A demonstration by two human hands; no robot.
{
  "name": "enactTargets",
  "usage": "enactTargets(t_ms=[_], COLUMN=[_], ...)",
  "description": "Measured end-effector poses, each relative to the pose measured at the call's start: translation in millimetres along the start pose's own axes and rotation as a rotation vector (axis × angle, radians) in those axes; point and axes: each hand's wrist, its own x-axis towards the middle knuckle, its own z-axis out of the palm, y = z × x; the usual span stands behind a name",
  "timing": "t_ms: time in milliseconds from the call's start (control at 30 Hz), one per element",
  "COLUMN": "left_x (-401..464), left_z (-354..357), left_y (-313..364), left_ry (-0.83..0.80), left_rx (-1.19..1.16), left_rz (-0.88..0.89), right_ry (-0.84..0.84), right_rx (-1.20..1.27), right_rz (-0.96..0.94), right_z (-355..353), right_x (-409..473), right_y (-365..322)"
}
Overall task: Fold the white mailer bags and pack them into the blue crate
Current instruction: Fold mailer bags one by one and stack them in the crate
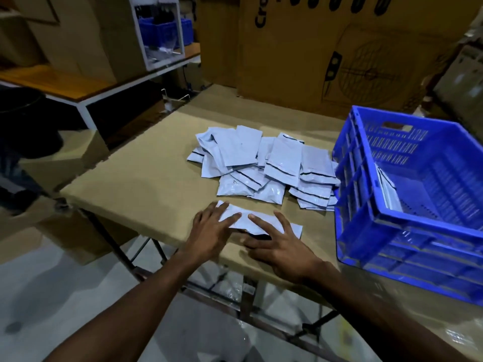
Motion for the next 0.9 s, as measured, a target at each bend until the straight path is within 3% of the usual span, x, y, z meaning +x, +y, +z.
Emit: enactTargets(t_ms=[100,200,267,367,467,600,900], left_x=[5,16,18,18,18,29,59], left_z=[3,10,10,10,14,22,38], left_y=[-7,-15,-10,1,15,41,94], left_ry=[0.039,0.114,0.2,0.206,0.162,0.107,-0.01], left_rx=[-0.115,-0.178,-0.292,-0.341,-0.187,-0.06,0.0], left_rz=[0.071,0.07,-0.024,-0.169,-0.156,-0.158,-0.041], right_ry=[-0.195,-0.176,-0.134,-0.007,0.211,0.521,0.743], right_rx=[0.035,0.053,0.023,0.138,0.288,0.347,0.453], right_rz=[0.056,0.143,0.209,0.358,0.604,0.699,0.955], right_z=[1,-8,-16,-41,-76,-116,-173], right_x=[9,20,26,28,26,19,-24], right_y=[10,21,29,47,71,113,182])
